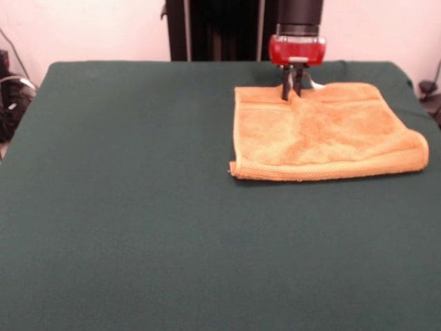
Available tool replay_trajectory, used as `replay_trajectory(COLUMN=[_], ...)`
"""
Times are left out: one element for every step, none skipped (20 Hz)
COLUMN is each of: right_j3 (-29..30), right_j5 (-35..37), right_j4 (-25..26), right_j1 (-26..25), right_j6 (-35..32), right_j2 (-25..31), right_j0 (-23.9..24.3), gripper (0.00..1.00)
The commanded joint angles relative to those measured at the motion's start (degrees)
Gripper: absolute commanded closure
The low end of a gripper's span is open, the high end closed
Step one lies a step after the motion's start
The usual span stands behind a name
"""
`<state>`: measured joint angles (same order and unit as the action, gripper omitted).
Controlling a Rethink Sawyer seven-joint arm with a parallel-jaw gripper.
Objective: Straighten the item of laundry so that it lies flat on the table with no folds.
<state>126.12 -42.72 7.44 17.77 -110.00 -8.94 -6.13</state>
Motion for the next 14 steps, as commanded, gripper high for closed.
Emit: replay_trajectory(right_j3=[6.2, 6.3, 6.5, 6.6, 6.7, 6.8, 7.0, 7.1, 7.2, 7.3, 7.4, 7.5, 7.6, 7.7], right_j5=[24.8, 25.0, 25.2, 25.3, 25.4, 25.5, 25.6, 25.8, 26.1, 26.2, 26.2, 26.3, 26.3, 26.1], right_j4=[-5.4, -5.2, -5.1, -5.0, -5.0, -4.9, -4.9, -4.8, -4.8, -4.8, -4.7, -4.6, -4.4, -4.2], right_j1=[-12.0, -11.8, -11.6, -11.6, -11.6, -11.6, -11.5, -11.4, -11.3, -11.3, -11.3, -11.4, -11.4, -11.5], right_j6=[-7.5, -7.4, -7.3, -7.3, -7.2, -7.1, -7.1, -7.0, -6.9, -6.9, -6.9, -6.9, -6.9, -6.8], right_j2=[2.8, 2.8, 2.8, 2.8, 2.7, 2.7, 2.6, 2.6, 2.6, 2.6, 2.6, 2.6, 2.6, 2.6], right_j0=[1.1, 1.2, 1.3, 1.3, 1.4, 1.4, 1.4, 1.4, 1.5, 1.6, 1.7, 1.8, 1.9, 2.0], gripper=[1.0, 1.0, 1.0, 1.0, 1.0, 1.0, 1.0, 1.0, 1.0, 1.0, 1.0, 1.0, 1.0, 1.0])
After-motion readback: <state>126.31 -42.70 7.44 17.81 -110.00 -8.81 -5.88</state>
